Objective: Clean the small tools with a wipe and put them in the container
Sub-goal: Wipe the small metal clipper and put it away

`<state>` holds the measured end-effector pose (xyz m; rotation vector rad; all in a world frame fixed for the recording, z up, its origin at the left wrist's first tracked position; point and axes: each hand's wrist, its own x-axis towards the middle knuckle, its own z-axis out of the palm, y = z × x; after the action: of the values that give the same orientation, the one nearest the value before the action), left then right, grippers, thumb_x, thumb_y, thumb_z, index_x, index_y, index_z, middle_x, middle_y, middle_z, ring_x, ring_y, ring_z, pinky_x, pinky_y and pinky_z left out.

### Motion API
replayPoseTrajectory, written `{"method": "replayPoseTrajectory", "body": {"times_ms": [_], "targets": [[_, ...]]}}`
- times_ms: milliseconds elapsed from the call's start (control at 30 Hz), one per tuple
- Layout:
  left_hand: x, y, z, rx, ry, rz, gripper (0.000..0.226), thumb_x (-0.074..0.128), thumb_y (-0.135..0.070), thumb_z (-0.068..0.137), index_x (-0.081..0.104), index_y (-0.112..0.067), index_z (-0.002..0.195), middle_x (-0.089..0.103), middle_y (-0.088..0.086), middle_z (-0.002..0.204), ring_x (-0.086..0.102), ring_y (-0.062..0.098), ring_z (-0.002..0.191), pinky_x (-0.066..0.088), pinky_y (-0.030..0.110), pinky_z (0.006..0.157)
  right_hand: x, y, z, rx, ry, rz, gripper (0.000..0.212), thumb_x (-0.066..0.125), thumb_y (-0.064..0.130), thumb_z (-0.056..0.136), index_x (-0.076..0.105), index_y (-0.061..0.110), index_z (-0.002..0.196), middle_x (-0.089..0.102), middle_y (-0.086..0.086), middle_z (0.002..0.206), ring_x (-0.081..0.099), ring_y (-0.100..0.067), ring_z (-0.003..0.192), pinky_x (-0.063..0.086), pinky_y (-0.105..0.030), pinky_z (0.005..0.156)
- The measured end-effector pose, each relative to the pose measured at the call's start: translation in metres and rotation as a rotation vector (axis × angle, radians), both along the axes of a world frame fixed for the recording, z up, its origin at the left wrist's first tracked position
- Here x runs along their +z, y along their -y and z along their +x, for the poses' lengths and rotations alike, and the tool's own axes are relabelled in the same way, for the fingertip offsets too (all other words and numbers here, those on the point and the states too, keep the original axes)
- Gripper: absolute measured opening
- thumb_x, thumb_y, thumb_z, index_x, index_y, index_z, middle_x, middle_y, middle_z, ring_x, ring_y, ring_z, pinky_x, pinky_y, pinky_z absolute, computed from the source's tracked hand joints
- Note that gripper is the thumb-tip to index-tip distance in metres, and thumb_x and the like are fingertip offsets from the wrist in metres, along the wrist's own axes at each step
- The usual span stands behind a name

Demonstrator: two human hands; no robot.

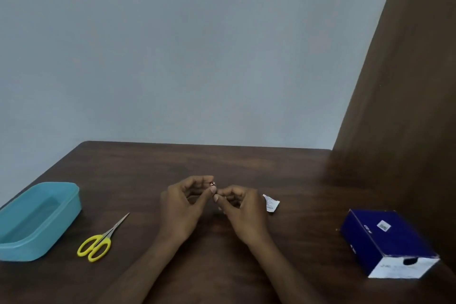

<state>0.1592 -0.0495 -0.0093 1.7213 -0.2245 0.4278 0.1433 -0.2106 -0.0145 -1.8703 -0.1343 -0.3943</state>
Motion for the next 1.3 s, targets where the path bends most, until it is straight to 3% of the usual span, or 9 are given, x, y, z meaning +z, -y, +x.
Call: {"method": "replayPoseTrajectory", "body": {"times_ms": [133,300,400,467,600,900,1133,1300], "targets": [[-0.004,-0.001,0.004,0.0,0.004,0.013,0.028,0.089,-0.011,0.086,0.082,-0.031,0.104,0.083,-0.016,0.092,0.08,0.003,0.086,0.062,0.017,0.078,0.0,0.0,0.003,-0.025,-0.031,-0.012,0.005,0.082,0.019,0.09,0.083,0.024,0.089,0.081,0.008,0.081,0.076,-0.007,0.075,0.063,-0.036,0.075],[-0.002,-0.001,0.006,0.012,-0.022,-0.086,0.024,0.089,-0.008,0.087,0.083,-0.026,0.101,0.084,-0.013,0.089,0.08,0.005,0.086,0.06,0.013,0.077,-0.001,-0.002,0.002,-0.046,-0.053,-0.043,0.005,0.085,0.02,0.086,0.083,0.024,0.084,0.08,0.007,0.08,0.074,-0.006,0.074,0.06,-0.03,0.072],[-0.004,-0.003,0.01,-0.034,-0.076,-0.177,0.022,0.087,-0.005,0.087,0.084,-0.021,0.103,0.085,-0.002,0.091,0.082,0.02,0.092,0.064,0.032,0.086,0.001,-0.004,0.001,-0.044,-0.056,-0.033,0.004,0.084,0.025,0.086,0.082,0.026,0.082,0.08,0.005,0.079,0.073,-0.008,0.071,0.06,-0.035,0.071],[-0.004,-0.003,0.01,-0.048,-0.083,-0.197,0.022,0.087,-0.005,0.087,0.084,-0.019,0.104,0.085,0.001,0.092,0.082,0.023,0.093,0.064,0.036,0.088,0.001,-0.004,0.001,-0.048,-0.055,-0.037,0.004,0.084,0.025,0.087,0.082,0.025,0.083,0.08,0.005,0.08,0.075,-0.011,0.074,0.06,-0.036,0.072],[-0.002,-0.003,0.008,-0.047,-0.052,-0.138,0.024,0.089,-0.008,0.085,0.084,-0.024,0.103,0.085,-0.006,0.092,0.081,0.011,0.091,0.063,0.019,0.083,0.002,-0.005,-0.001,-0.09,-0.002,-0.116,0.009,0.082,0.025,0.087,0.081,0.03,0.079,0.078,0.011,0.076,0.074,-0.009,0.073,0.056,-0.025,0.067],[0.0,-0.003,0.007,-0.031,-0.027,-0.055,0.025,0.089,-0.009,0.086,0.084,-0.026,0.105,0.084,-0.013,0.092,0.08,0.004,0.09,0.062,0.016,0.082,0.007,-0.009,-0.008,-0.144,0.113,-0.2,0.01,0.077,0.024,0.086,0.077,0.023,0.077,0.068,0.018,0.063,0.067,-0.002,0.062,0.044,-0.011,0.059],[-0.001,-0.006,0.007,-0.126,-0.089,0.01,0.029,0.085,-0.01,0.091,0.081,-0.028,0.114,0.084,-0.014,0.099,0.08,0.006,0.098,0.064,0.026,0.091,0.014,0.003,-0.011,-0.26,0.269,-0.17,0.011,0.078,0.025,0.09,0.075,0.026,0.08,0.073,0.016,0.075,0.069,-0.004,0.07,0.052,-0.018,0.064],[0.003,-0.004,0.003,-0.219,-0.113,0.051,0.029,0.084,-0.01,0.092,0.082,-0.026,0.116,0.085,-0.007,0.097,0.081,0.012,0.097,0.064,0.025,0.088,0.012,0.009,-0.003,-0.325,0.156,-0.008,0.01,0.082,0.025,0.09,0.079,0.031,0.082,0.077,0.024,0.078,0.074,0.0,0.074,0.059,-0.025,0.069]]}}
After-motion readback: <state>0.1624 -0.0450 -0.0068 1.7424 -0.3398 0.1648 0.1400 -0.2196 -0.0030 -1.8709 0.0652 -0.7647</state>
